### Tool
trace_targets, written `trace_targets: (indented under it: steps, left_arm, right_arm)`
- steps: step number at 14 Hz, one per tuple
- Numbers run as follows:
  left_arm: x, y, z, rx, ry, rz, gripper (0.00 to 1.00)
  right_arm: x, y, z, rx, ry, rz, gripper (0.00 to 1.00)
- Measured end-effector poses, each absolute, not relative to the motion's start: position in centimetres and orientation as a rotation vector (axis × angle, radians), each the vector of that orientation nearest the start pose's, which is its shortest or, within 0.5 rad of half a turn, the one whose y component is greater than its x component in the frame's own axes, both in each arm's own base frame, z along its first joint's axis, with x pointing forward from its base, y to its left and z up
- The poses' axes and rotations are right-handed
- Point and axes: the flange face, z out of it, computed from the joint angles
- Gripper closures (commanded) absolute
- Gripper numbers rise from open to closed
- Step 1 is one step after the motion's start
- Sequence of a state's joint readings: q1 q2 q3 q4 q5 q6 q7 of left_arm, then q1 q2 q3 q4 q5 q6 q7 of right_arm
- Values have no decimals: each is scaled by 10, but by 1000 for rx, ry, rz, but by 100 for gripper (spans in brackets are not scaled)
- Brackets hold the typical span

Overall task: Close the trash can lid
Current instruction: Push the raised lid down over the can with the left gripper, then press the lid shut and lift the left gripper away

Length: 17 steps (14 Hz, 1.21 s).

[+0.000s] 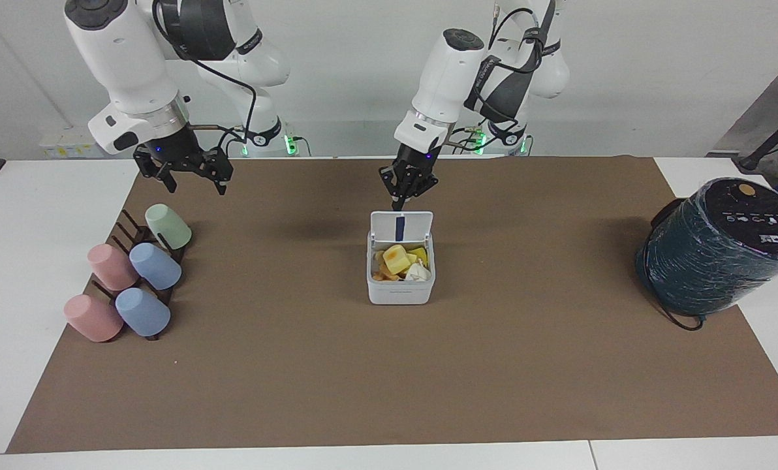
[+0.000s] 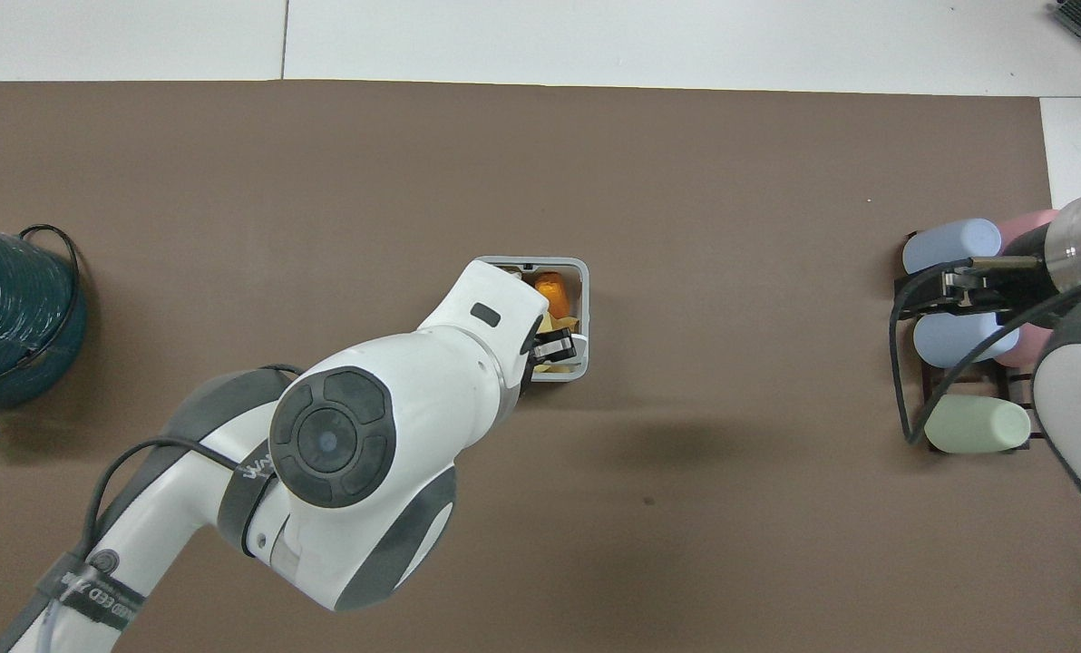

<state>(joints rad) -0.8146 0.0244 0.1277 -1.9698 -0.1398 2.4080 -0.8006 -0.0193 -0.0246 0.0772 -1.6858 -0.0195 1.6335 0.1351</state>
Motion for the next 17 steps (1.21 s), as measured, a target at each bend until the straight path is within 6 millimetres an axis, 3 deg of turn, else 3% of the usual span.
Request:
trace_targets:
  steps: [9,13,17]
  left_arm:
    - [504,-372,455,-3453,-455,-569,100]
    - [522,-384,417,-3433,-460,-578,100]
    - [536,-389,400,-3428,-472,-618,100]
  right_arm:
    - [549,30,589,-3163,120,41,0]
    - [549,30,589,-3163,120,41,0]
    - [549,30,589,-3163,120,41,0]
